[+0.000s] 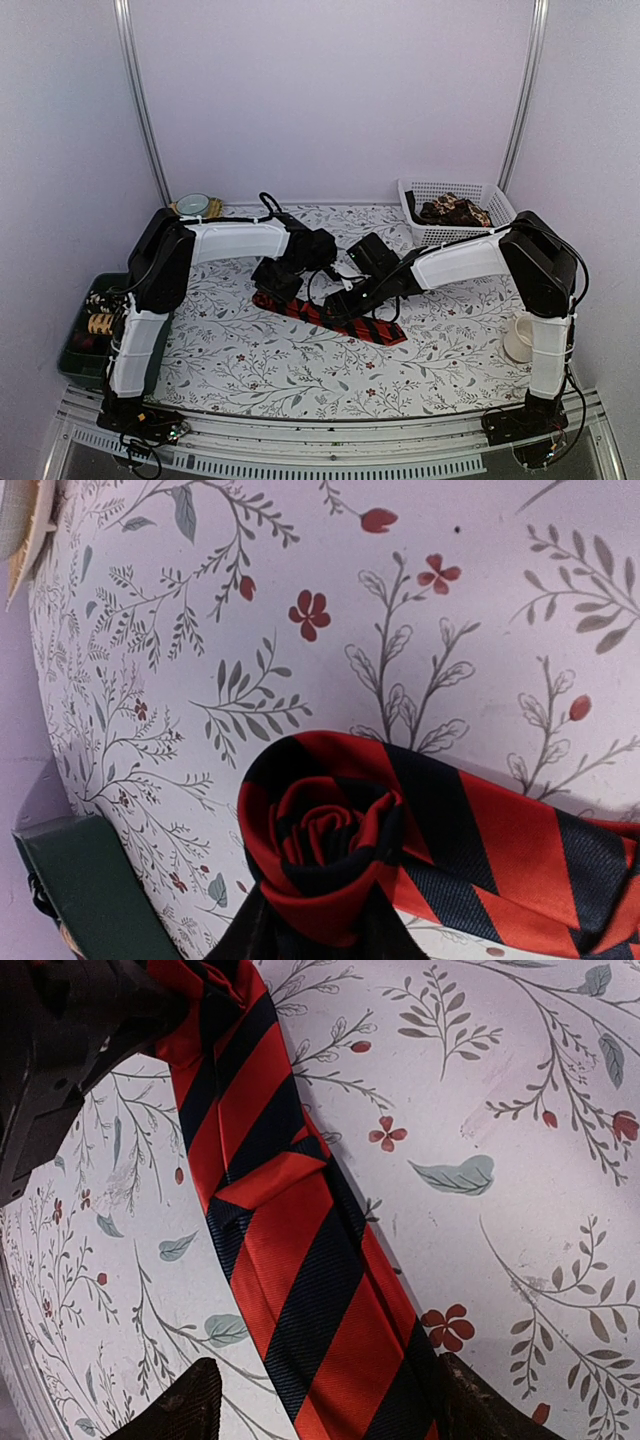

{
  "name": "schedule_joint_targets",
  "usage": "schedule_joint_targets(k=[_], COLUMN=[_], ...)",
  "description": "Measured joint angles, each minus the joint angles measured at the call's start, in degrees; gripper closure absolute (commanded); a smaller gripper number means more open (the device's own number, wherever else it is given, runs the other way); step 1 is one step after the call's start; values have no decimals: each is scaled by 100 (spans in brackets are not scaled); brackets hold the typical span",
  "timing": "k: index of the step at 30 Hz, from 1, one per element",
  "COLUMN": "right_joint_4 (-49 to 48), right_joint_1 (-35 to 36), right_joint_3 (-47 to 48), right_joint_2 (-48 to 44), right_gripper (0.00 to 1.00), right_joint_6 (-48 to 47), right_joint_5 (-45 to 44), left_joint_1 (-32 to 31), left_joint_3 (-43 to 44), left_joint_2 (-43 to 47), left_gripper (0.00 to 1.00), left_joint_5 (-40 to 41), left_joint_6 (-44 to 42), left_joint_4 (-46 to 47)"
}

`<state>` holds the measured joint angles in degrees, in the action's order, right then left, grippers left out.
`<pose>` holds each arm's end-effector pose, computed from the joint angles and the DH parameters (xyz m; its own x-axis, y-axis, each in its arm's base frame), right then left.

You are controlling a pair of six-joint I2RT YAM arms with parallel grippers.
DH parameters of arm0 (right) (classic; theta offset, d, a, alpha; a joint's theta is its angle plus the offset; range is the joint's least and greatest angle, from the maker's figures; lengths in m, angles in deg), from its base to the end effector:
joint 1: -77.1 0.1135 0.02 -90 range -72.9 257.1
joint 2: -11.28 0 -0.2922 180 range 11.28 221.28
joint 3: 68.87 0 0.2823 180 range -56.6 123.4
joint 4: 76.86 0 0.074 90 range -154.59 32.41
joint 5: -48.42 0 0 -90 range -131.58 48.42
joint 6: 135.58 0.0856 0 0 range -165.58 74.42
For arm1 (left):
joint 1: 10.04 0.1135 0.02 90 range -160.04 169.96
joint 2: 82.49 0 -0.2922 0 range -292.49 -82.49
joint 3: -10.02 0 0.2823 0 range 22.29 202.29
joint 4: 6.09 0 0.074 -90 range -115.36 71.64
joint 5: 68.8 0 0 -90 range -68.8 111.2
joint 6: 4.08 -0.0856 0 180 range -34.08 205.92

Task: Roll the ties
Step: Roll the tie at the center of the board.

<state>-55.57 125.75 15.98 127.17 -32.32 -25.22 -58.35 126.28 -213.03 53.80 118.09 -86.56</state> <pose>0.3022 0.3799 0.1072 -0.7003 -0.4626 -0.5437 -0.6918 0.6275 0.3572 0.3480 -0.3213 0.1203 -0.9118 0.3493 -0.2158 0.2047 0.8423 0.4986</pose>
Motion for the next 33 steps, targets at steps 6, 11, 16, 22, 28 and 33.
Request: schedule_joint_targets(k=[6, 11, 16, 22, 28, 33], right_joint_4=[0, 0, 0, -4, -15, -39], right_joint_1=[0, 0, 0, 0, 0, 0], right_joint_3=[0, 0, 0, 0, -2, -2], right_joint_2=[0, 0, 0, 0, 0, 0], right_gripper=[28, 28, 28, 28, 28, 28], right_joint_6=[-26, -37, -44, -42, -39, -42], right_joint_5=[2, 0, 2, 7, 39, 46], left_joint_1=[-20, -44, -46, -52, -55, 4], left_joint_3=[24, 24, 20, -83, -251, -369], left_joint_2=[0, -2, 13, 125, 308, 713], left_gripper=[65, 63, 59, 45, 0, 0], left_joint_5=[-131, -323, -570, -946, -1263, -1484], left_joint_6=[-50, -68, -109, -219, -247, -356], left_joint_4=[39, 173, 385, 752, 1025, 1270])
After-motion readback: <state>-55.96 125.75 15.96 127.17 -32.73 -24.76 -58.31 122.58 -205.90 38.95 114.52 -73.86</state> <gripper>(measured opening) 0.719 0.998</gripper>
